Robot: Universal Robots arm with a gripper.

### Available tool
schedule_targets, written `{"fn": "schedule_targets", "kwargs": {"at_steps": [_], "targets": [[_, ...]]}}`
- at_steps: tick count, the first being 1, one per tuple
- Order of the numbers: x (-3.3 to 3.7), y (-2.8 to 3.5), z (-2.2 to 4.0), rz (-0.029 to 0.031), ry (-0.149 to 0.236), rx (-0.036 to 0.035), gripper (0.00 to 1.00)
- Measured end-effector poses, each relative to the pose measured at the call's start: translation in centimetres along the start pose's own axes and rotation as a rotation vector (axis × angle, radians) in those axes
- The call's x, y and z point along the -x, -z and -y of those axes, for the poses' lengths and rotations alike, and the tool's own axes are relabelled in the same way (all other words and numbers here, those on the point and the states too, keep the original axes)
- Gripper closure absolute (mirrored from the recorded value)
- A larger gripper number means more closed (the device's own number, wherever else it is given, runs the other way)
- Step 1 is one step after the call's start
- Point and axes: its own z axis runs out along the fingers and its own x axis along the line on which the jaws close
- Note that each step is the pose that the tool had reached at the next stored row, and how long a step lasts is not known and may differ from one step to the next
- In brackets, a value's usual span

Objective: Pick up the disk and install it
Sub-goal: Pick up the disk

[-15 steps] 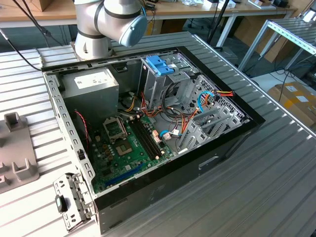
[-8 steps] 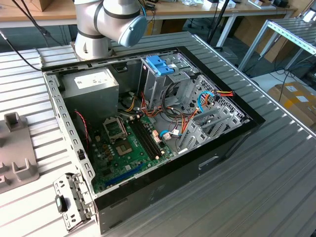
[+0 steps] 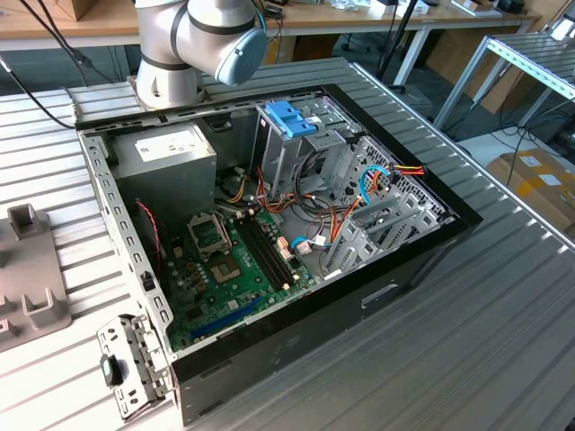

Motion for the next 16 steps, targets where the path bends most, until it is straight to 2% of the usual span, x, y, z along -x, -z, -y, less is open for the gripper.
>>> {"fn": "schedule_targets", "kwargs": {"at_steps": [5,13,14,16], "targets": [[0.00,-0.01,-0.01,0.0000,0.001,0.0000,0.89],[0.00,-0.01,-0.01,-0.0014,0.033,0.0008,0.89],[0.00,-0.01,-0.01,-0.0032,0.073,0.0019,0.89],[0.00,-0.01,-0.01,-0.0052,0.117,0.0029,0.89]]}}
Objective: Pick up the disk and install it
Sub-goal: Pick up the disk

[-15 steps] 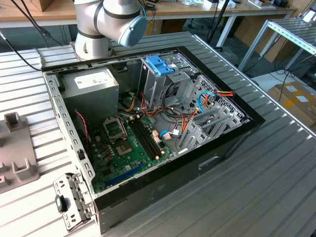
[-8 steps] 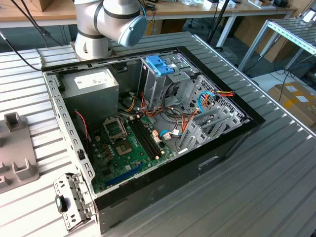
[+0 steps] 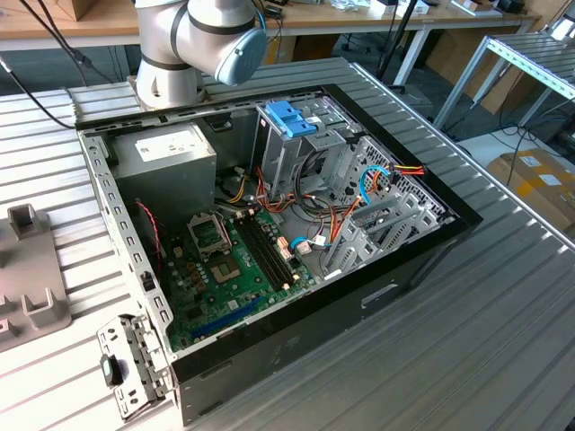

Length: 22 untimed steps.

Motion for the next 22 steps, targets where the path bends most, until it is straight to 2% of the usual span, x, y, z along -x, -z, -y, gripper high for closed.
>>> {"fn": "schedule_targets", "kwargs": {"at_steps": [22], "targets": [[0.00,0.00,0.00,-0.0028,0.064,0.0016,0.89]]}}
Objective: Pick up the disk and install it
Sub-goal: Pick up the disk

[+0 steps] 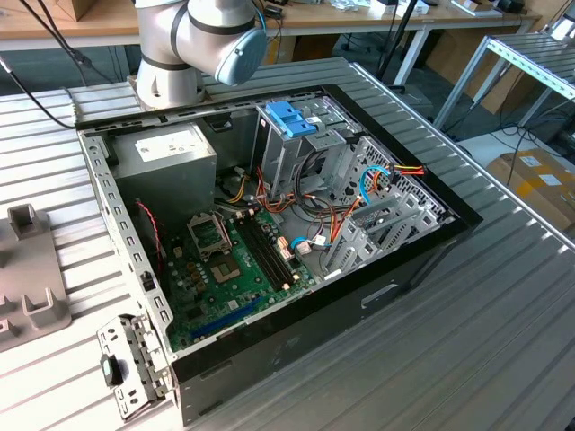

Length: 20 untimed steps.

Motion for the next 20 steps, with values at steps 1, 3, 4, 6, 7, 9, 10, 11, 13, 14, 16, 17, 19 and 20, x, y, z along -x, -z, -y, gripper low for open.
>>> {"fn": "schedule_targets", "kwargs": {"at_steps": [1,3,4,6,7,9,10,11,13,14,16,17,19,20], "targets": [[0.00,0.00,0.00,-0.0001,0.001,0.0000,0.89],[0.00,0.00,0.00,-0.0002,0.004,0.0001,0.89],[0.00,0.00,0.00,-0.0003,0.005,0.0001,0.89],[0.00,0.00,0.00,-0.0004,0.009,0.0002,0.89],[0.00,0.00,0.00,-0.0004,0.010,0.0002,0.89],[0.00,0.00,0.00,-0.0005,0.013,0.0003,0.89],[0.00,0.00,0.00,-0.0006,0.014,0.0003,0.89],[0.00,0.00,0.00,-0.0007,0.016,0.0004,0.89],[0.00,0.00,0.00,-0.0008,0.019,0.0005,0.89],[0.00,0.00,0.00,-0.0009,0.021,0.0005,0.89],[0.00,0.00,0.00,-0.0011,0.025,0.0006,0.89],[0.00,0.00,0.00,-0.0011,0.027,0.0006,0.89],[0.00,0.00,0.00,-0.0014,0.032,0.0007,0.89],[0.00,0.00,0.00,-0.0015,0.034,0.0008,0.89]]}}
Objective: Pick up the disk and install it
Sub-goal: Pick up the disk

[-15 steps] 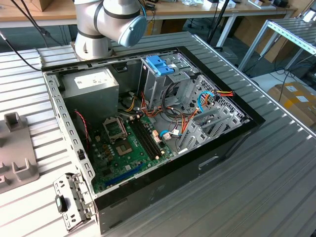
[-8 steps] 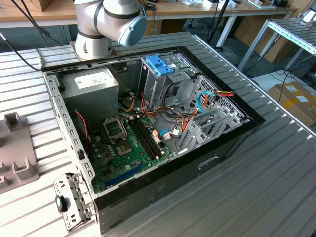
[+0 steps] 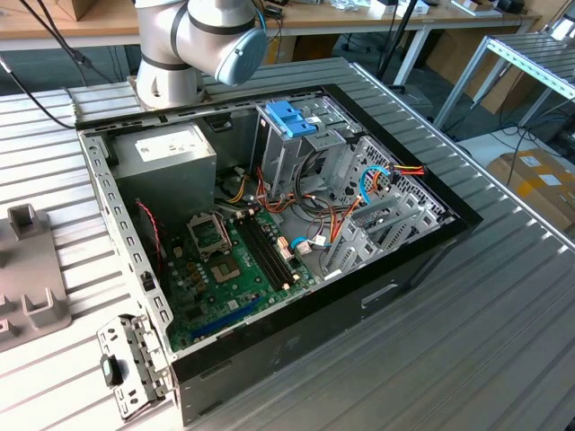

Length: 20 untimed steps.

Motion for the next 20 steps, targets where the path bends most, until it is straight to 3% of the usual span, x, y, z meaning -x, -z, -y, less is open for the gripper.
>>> {"fn": "schedule_targets", "kwargs": {"at_steps": [20], "targets": [[0.00,0.00,0.00,-0.0023,0.053,0.0013,0.89]]}}
